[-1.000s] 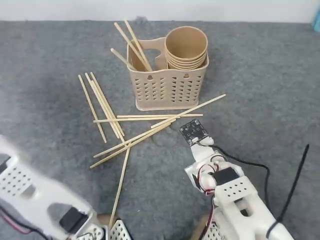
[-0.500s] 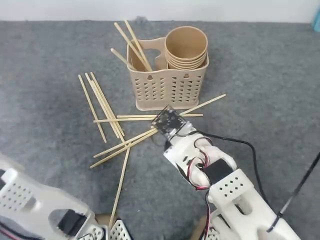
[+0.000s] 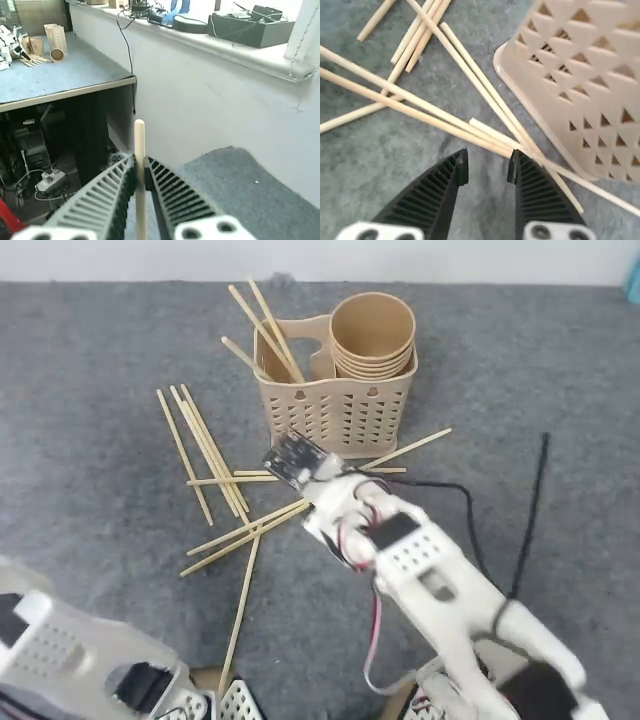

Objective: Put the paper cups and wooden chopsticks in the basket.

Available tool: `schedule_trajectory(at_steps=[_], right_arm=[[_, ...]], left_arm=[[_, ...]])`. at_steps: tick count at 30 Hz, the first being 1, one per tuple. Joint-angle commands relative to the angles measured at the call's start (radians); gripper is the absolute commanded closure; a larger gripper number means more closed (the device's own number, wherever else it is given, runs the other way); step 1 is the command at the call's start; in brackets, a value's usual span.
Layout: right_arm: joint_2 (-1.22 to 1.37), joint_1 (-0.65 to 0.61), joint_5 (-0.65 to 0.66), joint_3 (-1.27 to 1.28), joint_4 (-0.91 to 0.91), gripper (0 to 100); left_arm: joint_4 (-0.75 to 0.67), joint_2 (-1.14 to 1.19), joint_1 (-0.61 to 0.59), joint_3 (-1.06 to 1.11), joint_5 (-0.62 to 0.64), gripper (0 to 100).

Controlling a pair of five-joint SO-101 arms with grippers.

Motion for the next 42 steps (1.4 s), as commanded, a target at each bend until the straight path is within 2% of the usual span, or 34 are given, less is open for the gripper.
schedule_trajectory(at_steps=[1,21,24,26,31,38,42], right_arm=[[0.104,0.002,0.087,-0.123,-0.015,86.0],[0.466,0.004,0.117,-0.321,-0.022,86.6],[0.479,0.004,0.117,-0.321,-0.022,92.2],[0.478,0.004,0.117,-0.321,-0.021,99.4],[0.429,0.001,0.114,-0.319,0.025,99.5],[0.26,-0.021,0.109,-0.316,0.202,99.1],[0.202,-0.068,0.107,-0.315,0.254,98.1]], left_arm=[[0.038,-0.06,0.003,-0.021,-0.041,99],[0.037,-0.063,0.02,0.104,-0.043,99],[0.037,-0.063,0.02,0.104,-0.043,99],[0.037,-0.063,0.021,0.104,-0.041,99],[0.037,-0.058,0.02,0.104,-0.041,99],[0.037,-0.054,0.014,0.105,-0.041,99],[0.037,-0.054,0.014,0.105,-0.041,99]])
